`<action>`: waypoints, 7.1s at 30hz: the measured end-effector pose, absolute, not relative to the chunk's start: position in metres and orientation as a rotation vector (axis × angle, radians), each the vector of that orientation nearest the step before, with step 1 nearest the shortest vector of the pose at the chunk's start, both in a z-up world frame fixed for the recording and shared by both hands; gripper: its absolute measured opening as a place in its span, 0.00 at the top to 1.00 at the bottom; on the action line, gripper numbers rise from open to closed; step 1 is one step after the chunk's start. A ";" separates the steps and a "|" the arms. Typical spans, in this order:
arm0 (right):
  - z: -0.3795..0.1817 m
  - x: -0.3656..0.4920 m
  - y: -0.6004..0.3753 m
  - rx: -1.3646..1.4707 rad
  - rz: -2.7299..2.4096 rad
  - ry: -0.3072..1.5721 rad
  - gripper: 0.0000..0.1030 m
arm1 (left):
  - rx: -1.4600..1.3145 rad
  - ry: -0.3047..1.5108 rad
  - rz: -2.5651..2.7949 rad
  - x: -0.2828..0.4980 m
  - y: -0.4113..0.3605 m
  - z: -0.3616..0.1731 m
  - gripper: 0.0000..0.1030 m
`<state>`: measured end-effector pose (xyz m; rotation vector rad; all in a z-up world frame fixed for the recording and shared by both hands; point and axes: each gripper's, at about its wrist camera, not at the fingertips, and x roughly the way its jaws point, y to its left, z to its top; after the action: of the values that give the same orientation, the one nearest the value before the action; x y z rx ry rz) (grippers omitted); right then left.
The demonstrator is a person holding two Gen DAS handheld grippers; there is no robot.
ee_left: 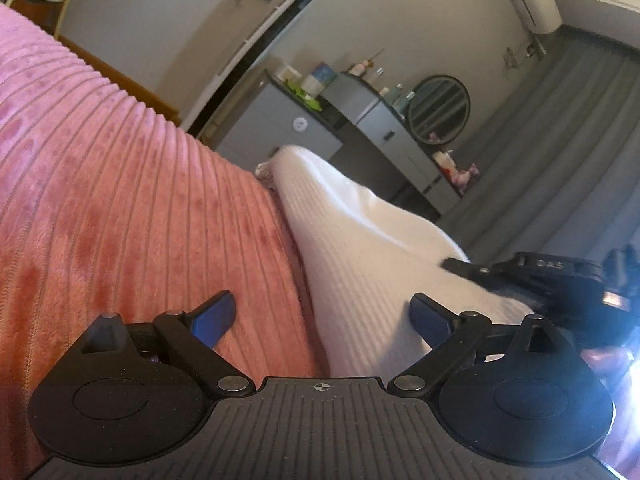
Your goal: Fold small clothes
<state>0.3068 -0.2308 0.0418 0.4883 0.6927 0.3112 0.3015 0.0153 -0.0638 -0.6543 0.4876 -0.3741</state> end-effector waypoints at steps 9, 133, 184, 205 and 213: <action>0.054 0.308 -0.228 0.165 0.169 0.662 0.83 | -0.649 0.637 -0.413 0.292 -0.002 -0.029 0.08; 0.050 0.196 -0.212 0.552 0.413 0.756 0.65 | -0.334 0.756 -0.281 0.258 -0.014 0.026 0.52; 0.071 0.080 -0.205 0.581 0.182 0.612 0.74 | -0.330 0.680 0.039 0.124 0.020 0.019 0.36; 0.086 0.178 -0.099 0.129 0.195 0.509 0.68 | -0.405 0.448 0.077 0.246 -0.005 0.021 0.06; 0.026 0.188 -0.096 -0.006 0.146 0.501 0.59 | -0.196 0.567 0.142 0.268 -0.008 -0.051 0.05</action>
<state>0.1883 -0.0959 0.0263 -0.0058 0.5008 0.1456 0.2683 -0.0076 -0.0512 -0.1955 0.5673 0.1419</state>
